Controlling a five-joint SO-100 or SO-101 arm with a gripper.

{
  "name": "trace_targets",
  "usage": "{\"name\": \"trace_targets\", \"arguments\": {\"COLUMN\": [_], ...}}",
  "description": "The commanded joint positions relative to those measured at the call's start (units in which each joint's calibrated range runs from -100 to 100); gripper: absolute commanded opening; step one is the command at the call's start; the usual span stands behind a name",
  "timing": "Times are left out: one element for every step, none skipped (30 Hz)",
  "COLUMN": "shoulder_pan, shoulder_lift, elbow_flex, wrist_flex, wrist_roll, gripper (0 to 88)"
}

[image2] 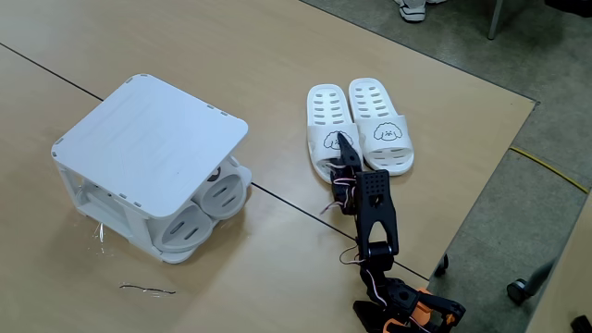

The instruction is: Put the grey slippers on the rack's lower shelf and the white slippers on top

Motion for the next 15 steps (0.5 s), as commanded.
{"name": "trace_targets", "arguments": {"shoulder_pan": [0.6, 0.6, 0.6, 0.6, 0.6, 0.6, 0.6, 0.6, 0.6, 0.6, 0.6, 1.0, 1.5, 1.8, 2.0], "shoulder_lift": [-0.7, -0.7, -0.7, -0.5, 0.1, 1.4, 2.4, 3.0, 3.0, 2.9, 2.4, 0.8, -1.8, -5.8, -9.4], "elbow_flex": [-11.6, -13.6, -15.4, -16.7, -18.0, -19.5, -20.5, -21.3, -21.7, -21.9, -22.2, -22.4, -22.4, -22.0, -22.0], "wrist_flex": [9.3, 11.5, 13.5, 15.2, 16.4, 17.2, 17.2, 17.3, 17.3, 17.3, 17.2, 17.2, 17.3, 18.5, 20.6], "wrist_roll": [0.4, 0.4, 0.4, 0.4, 0.4, 0.4, 0.4, 0.4, 0.4, 0.4, 0.4, 0.4, 0.4, 0.4, 0.4], "gripper": [29.7, 29.4, 29.1, 29.0, 28.9, 25.5, 17.6, 7.2, 0.0, 2.3, 1.6, 0.4, 0.6, 0.6, 0.6]}}
